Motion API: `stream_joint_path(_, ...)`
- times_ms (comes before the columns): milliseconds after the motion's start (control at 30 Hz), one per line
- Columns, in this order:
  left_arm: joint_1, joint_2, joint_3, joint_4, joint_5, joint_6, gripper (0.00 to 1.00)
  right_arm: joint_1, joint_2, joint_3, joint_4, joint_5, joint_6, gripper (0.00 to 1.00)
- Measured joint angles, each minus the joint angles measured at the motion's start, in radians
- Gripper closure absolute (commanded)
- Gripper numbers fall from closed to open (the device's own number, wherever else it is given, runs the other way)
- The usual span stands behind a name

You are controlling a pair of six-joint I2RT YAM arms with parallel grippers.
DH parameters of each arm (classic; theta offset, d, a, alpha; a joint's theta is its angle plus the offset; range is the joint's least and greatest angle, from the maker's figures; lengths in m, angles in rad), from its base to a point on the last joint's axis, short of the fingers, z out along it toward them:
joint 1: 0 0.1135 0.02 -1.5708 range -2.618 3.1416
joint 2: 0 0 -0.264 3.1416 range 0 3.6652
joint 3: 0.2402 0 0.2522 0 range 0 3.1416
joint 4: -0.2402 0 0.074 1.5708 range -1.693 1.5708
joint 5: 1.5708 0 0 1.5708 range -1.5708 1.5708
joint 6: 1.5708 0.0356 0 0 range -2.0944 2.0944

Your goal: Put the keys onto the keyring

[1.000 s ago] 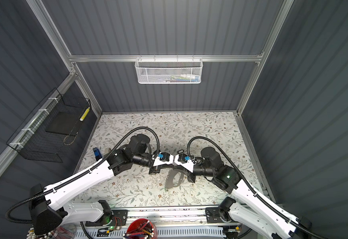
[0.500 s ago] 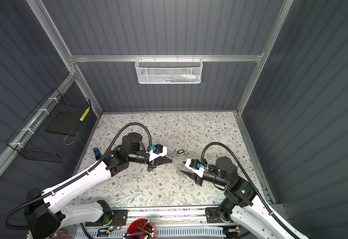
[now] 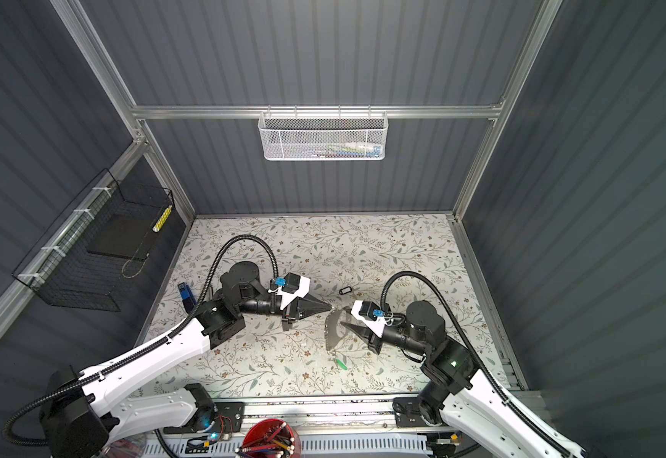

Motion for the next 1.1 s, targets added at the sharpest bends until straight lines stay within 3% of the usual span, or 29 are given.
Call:
stream_joint_path(367,0.0,-0.002,-0.018,0.101,0.014,-0.056,1.0,0.0,0.044,-0.02,0.213,-0.109,0.088,0.75)
stream_joint_path(767,-0.001,0.004,-0.021,0.137,0.033,-0.074,1.0,0.0,0.055,-0.022,0.305,-0.145,0.13,0.82)
stream_joint_path(1100,-0.001,0.004,-0.022,0.14,0.051,-0.073,1.0,-0.004,0.072,-0.022,0.335,-0.158,0.171,1.0)
